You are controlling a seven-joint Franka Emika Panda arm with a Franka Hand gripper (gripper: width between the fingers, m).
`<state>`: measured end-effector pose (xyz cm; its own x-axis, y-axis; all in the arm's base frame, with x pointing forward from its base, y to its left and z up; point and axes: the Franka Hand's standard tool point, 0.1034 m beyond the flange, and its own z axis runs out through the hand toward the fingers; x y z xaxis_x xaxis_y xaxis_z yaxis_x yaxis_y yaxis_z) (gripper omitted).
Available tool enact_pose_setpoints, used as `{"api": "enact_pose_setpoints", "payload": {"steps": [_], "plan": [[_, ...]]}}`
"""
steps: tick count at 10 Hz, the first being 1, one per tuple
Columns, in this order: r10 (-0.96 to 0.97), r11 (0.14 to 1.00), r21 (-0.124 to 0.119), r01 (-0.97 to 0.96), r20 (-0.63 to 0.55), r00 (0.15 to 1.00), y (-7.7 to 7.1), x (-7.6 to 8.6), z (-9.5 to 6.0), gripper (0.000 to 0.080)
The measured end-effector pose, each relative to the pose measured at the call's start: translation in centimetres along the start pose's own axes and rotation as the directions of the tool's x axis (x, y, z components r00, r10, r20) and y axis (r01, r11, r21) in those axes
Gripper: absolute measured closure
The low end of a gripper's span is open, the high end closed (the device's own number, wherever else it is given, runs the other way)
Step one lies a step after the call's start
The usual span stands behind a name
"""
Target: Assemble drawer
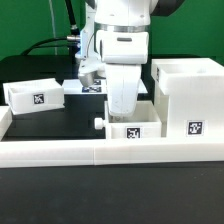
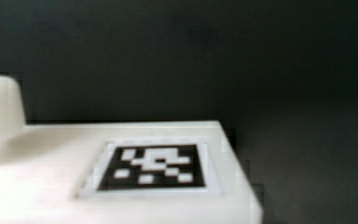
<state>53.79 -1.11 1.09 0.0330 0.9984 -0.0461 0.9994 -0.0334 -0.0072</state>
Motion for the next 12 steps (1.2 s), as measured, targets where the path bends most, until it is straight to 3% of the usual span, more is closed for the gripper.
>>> {"api": "enact_pose_setpoints", "payload": {"steps": [5, 7, 12], "plan": [[-0.024, 1.000, 0.000, 0.024, 0.006, 1.000, -0.02, 0.71, 0.01, 0.0756], [-0.024, 1.000, -0.019, 0.024, 0.006, 1.000, 0.06, 0.68, 0.08, 0.0756], [0.016, 1.000, -0.016, -0.016, 0.007, 1.000, 0.10, 0.72, 0.03, 0.0756]]}}
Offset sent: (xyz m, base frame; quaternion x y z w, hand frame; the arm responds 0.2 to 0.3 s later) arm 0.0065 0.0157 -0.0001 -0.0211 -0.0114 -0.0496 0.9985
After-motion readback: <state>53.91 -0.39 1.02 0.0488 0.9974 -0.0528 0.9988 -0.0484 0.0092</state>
